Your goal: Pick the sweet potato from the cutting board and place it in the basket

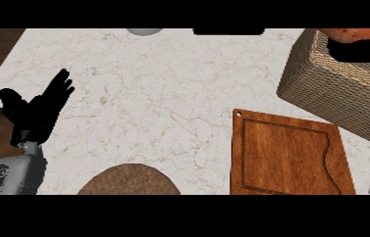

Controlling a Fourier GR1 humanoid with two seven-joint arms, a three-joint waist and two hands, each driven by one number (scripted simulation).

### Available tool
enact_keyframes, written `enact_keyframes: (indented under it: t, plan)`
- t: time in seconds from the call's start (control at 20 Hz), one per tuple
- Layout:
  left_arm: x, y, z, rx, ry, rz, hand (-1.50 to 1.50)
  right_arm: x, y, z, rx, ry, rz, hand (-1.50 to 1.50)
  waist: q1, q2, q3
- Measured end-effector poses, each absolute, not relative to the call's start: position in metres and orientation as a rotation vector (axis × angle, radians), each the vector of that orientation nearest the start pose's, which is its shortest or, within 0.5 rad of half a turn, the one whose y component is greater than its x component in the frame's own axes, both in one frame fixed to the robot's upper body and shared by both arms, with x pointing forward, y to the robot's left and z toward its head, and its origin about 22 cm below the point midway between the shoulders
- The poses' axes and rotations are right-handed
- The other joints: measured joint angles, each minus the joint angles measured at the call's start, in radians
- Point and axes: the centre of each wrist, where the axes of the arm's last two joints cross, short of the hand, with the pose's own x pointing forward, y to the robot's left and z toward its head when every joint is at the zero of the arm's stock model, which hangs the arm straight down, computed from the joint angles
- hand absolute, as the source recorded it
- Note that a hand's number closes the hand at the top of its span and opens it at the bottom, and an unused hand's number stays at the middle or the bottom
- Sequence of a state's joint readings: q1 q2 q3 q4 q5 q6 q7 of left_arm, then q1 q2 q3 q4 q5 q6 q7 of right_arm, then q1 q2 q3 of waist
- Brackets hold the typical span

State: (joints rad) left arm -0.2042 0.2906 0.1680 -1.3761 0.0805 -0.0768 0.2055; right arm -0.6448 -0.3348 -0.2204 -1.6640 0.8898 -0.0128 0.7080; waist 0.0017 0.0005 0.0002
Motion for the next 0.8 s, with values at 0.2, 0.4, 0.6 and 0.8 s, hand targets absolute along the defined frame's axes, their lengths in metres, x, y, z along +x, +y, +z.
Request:
enact_keyframes:
  t: [0.2, 0.4, 0.6, 0.8]
  plan:
    - [0.293, 0.319, 0.039, 0.185, -1.388, -0.075, 0.00, 0.338, -0.288, 0.213, -1.239, -1.464, 0.097, 1.50, 0.002, 0.000, 0.000]
    - [0.293, 0.317, 0.039, 0.186, -1.391, -0.077, 0.00, 0.343, -0.308, 0.194, -1.290, -1.414, -0.025, -1.50, 0.002, 0.002, 0.000]
    - [0.292, 0.319, 0.040, 0.192, -1.390, -0.077, 0.00, 0.356, -0.318, 0.184, -1.295, -1.377, -0.058, -1.50, 0.003, 0.001, 0.000]
    - [0.295, 0.313, 0.044, 0.195, -1.391, -0.080, 0.00, 0.362, -0.332, 0.178, -1.275, -1.412, -0.041, -1.50, 0.003, 0.001, 0.000]
